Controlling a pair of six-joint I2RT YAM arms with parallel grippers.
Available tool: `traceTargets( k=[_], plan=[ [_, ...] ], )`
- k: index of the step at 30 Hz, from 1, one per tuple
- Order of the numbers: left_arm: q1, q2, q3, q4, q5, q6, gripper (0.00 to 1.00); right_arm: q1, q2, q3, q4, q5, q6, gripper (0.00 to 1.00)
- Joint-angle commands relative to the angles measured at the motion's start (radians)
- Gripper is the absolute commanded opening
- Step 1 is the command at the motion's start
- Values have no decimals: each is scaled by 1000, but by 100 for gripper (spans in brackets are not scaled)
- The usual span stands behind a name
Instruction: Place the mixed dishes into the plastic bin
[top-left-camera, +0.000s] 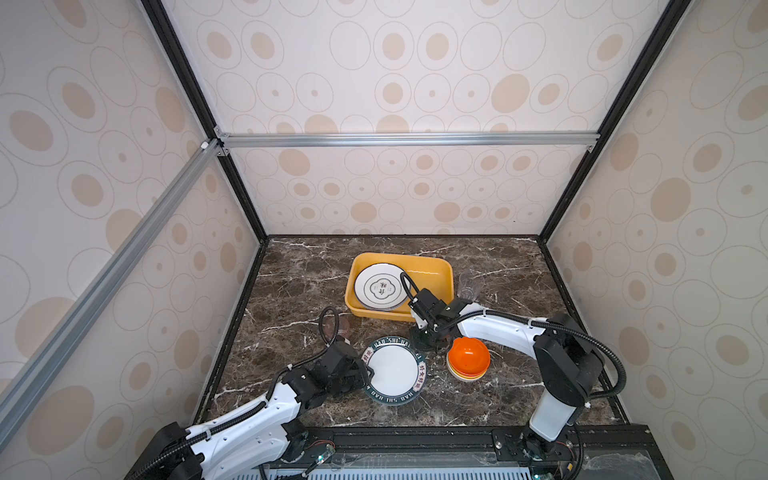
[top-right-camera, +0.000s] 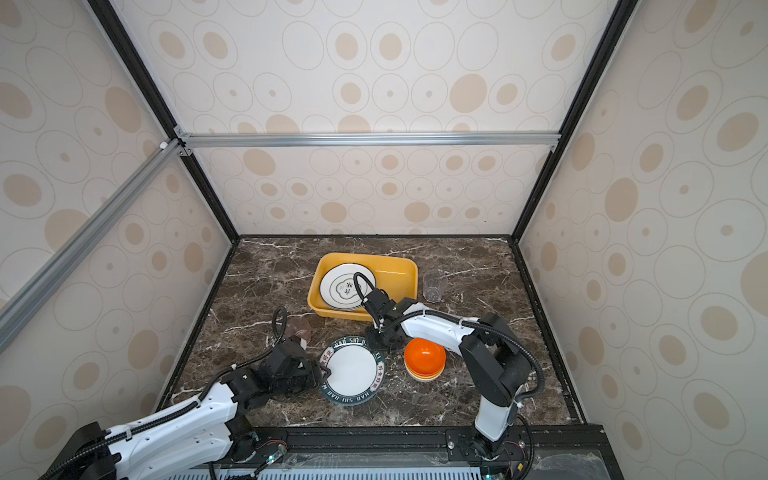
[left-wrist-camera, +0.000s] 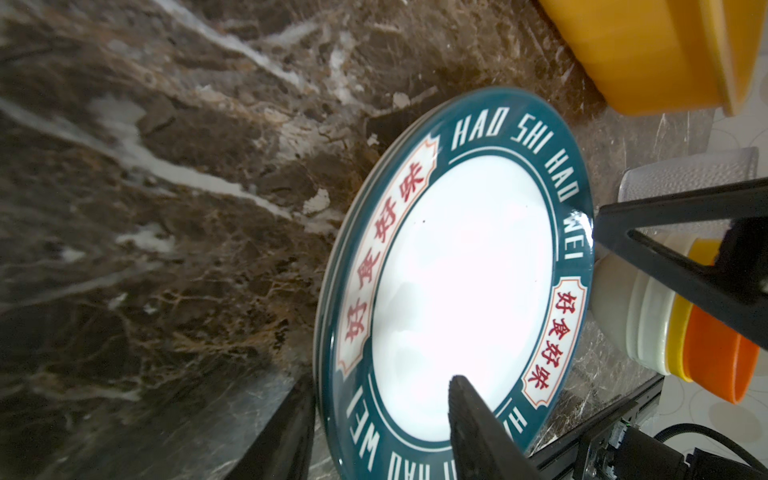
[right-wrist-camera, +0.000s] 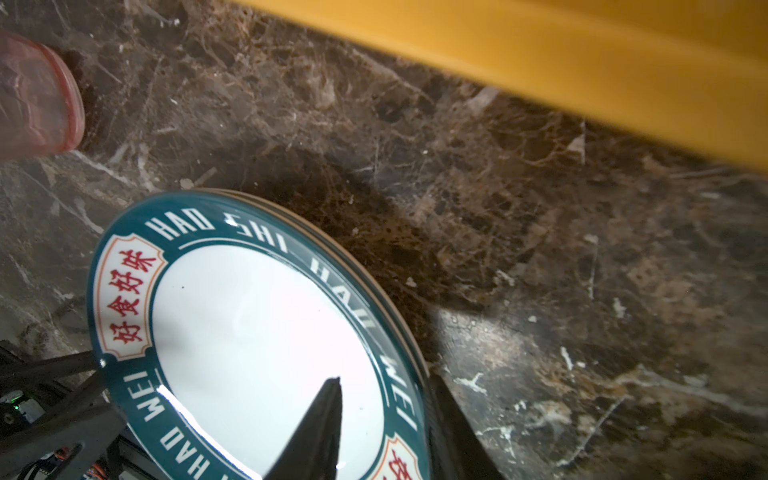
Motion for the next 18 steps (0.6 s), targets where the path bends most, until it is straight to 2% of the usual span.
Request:
traceTargets(
  k=[1, 18],
  plan=[
    [-9, 4, -1, 13, -11, -11, 52, 7, -17, 11, -27, 15, -2, 36],
    [-9, 2, -6, 16, -9, -12, 52, 8, 23, -1, 1, -30, 5, 34]
  ],
)
